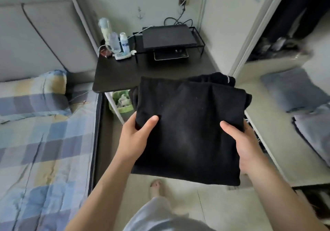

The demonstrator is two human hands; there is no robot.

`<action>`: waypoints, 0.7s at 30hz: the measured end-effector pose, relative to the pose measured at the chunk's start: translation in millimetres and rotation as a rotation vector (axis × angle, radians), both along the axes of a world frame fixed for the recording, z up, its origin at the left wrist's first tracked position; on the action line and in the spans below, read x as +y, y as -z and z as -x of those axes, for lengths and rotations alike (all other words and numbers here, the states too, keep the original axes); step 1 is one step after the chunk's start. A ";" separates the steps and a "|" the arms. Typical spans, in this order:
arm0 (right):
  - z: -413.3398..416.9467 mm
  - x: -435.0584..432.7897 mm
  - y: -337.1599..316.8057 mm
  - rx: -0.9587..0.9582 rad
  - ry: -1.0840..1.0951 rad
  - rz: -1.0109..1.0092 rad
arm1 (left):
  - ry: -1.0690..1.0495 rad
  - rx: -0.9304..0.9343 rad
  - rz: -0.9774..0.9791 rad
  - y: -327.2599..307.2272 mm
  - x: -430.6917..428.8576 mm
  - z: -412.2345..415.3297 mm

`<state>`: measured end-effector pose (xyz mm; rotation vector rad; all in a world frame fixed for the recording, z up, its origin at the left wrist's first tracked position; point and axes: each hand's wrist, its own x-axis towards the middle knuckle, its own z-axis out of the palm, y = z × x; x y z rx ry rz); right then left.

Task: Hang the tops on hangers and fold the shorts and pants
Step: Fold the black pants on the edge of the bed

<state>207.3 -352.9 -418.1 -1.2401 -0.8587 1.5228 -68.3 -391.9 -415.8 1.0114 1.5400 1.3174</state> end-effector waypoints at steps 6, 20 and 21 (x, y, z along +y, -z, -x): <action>-88.3 47.2 -3.4 0.043 0.245 -0.080 | 0.314 0.033 -0.077 -18.3 131.0 -85.1; -215.4 119.3 16.4 0.091 0.909 0.122 | 0.997 0.114 0.112 2.4 372.4 -303.9; -220.9 118.2 19.6 0.096 0.940 0.140 | 1.037 0.132 0.113 6.9 379.1 -317.3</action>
